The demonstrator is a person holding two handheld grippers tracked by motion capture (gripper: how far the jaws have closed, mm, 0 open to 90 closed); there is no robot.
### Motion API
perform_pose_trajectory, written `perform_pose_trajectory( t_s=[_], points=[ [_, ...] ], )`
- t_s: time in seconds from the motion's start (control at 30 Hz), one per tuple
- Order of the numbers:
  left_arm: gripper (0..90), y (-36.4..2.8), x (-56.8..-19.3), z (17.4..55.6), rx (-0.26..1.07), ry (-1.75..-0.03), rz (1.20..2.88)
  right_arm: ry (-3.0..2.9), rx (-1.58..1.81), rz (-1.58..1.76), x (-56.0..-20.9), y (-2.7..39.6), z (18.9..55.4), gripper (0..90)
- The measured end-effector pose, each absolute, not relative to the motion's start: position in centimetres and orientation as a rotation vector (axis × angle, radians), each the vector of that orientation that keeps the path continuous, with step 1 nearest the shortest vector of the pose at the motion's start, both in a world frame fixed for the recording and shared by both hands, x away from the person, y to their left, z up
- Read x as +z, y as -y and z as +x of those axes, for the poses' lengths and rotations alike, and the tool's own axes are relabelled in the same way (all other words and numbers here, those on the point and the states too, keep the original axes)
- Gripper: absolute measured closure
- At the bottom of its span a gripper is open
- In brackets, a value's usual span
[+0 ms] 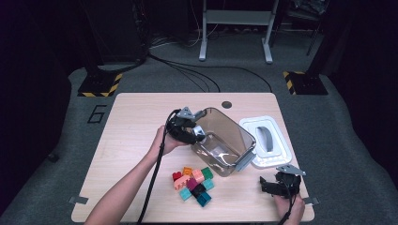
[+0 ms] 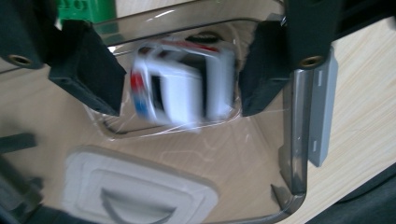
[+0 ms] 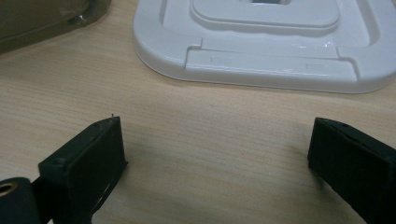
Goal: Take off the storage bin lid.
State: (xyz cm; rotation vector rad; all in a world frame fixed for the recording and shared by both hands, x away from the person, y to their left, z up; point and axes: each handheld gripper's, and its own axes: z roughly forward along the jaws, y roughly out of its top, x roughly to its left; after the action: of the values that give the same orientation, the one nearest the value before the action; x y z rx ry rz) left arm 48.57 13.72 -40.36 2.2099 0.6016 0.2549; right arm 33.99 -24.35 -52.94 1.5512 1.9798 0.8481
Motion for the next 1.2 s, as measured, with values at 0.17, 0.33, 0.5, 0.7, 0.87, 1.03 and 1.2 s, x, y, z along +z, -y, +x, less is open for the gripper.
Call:
perform_pose_trajectory(
  t_s=[0.17,0.33,0.5,0.7,0.87,1.03,1.2],
  points=[
    [28.8,-14.0,-40.0,48.2,0.264,-0.593,2.203,-1.973,0.848,1.550,-53.0,24.3,34.0,3.4],
    [24.6,-14.9,-39.3,47.2,0.284,-0.585,2.172,-1.975,0.849,1.551,-52.9,24.4,34.0,3.5],
    [20.3,-16.2,-38.7,46.1,0.315,-0.588,2.156,-1.976,0.848,1.552,-52.9,24.4,34.0,3.5],
    [15.8,-17.8,-38.9,45.1,0.323,-0.611,2.135,-1.977,0.850,1.548,-52.9,24.4,34.0,3.7],
    [11.1,-19.2,-39.5,44.2,0.337,-0.628,2.129,-1.975,0.852,1.550,-52.9,24.4,34.0,3.7],
    [8.6,-20.6,-40.3,43.2,0.336,-0.654,2.134,-1.976,0.851,1.550,-52.9,24.4,34.0,3.7],
    [3.0,-21.7,-41.6,42.2,0.353,-0.686,2.150,-1.978,0.850,1.548,-52.9,24.4,34.0,3.7]
  ],
)
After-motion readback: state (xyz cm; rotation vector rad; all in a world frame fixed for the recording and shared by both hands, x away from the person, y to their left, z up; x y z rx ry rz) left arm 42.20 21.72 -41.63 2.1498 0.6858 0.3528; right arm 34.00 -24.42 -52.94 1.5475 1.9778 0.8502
